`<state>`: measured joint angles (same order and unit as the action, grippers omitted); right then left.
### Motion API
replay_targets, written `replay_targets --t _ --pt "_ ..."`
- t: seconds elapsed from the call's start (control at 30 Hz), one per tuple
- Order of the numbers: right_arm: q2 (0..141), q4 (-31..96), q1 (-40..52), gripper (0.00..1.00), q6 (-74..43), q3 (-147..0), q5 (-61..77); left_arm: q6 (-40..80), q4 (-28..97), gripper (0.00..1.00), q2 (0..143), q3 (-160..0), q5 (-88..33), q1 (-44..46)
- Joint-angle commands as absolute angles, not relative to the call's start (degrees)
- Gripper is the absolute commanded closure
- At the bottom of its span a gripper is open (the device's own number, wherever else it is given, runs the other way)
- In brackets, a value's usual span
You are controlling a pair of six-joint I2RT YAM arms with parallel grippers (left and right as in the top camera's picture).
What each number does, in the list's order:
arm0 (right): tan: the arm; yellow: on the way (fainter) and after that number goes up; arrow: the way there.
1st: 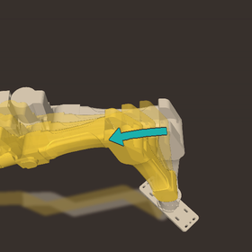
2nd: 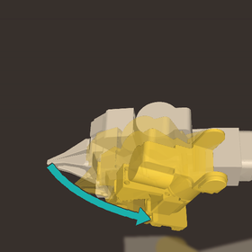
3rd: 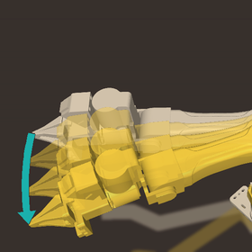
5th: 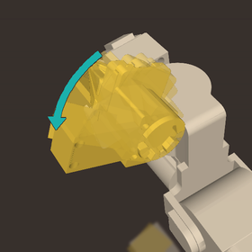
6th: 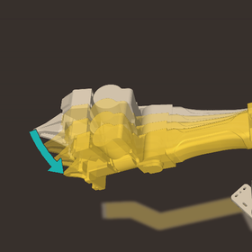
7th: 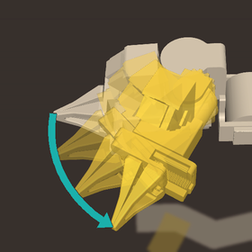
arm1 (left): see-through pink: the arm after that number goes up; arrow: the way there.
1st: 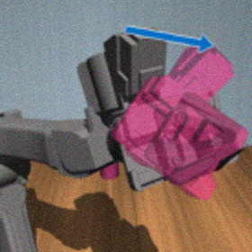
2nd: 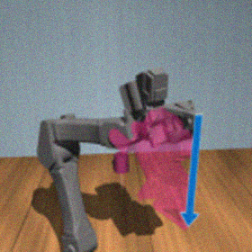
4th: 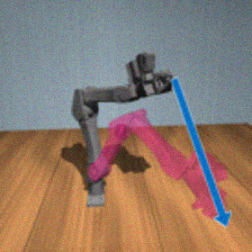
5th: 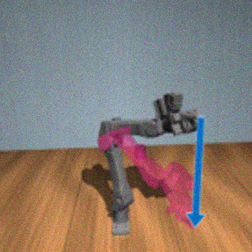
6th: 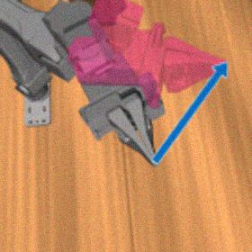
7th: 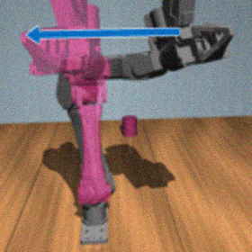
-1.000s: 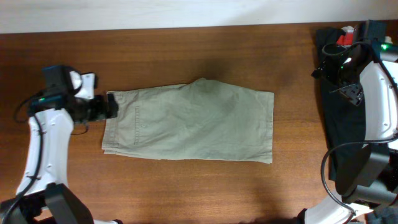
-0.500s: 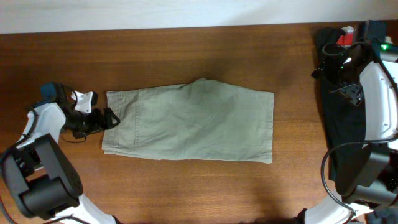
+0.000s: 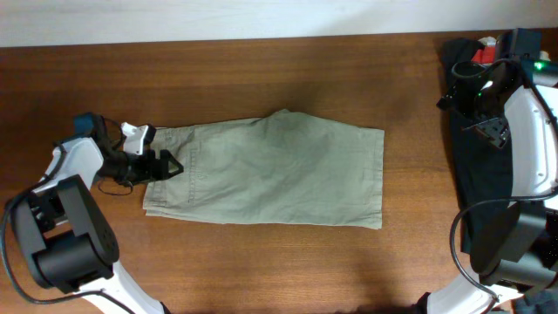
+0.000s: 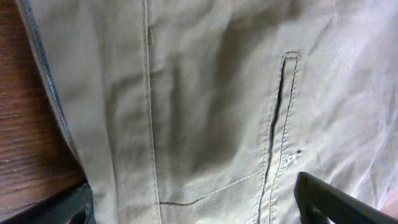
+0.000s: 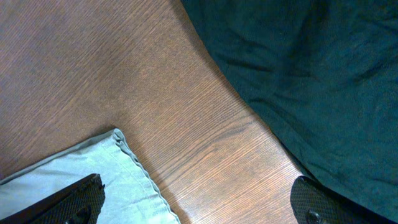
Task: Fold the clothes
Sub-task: 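Reach the left gripper to the pants' left end and grasp the edge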
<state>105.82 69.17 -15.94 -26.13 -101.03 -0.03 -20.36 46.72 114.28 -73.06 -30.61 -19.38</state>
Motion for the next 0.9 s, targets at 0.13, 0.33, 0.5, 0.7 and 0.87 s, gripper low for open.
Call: replay_targets --t 0.13,0.33,0.5,0.7,0.87 --pt "105.9 69.2 -16.2 0.01 -26.0 -101.0 -0.7 -21.1 45.6 0.32 118.5 -71.0 -30.6 -18.5" --pt "105.9 69.2 -16.2 0.01 -26.0 -101.0 -0.7 -21.1 45.2 0.76 118.5 -71.0 -27.0 -18.5" --pt "105.9 69.2 -16.2 0.02 -26.0 -101.0 -0.7 -21.1 44.6 0.99 118.5 -71.0 -27.2 -18.5" --pt "105.9 69.2 -16.2 0.01 -26.0 -101.0 -0.7 -20.6 44.1 0.99 118.5 -71.0 -27.2 -18.5" --pt "105.9 69.2 -16.2 0.01 -26.0 -101.0 -0.7 -19.8 44.2 0.99 118.5 -71.2 -26.8 -18.8"
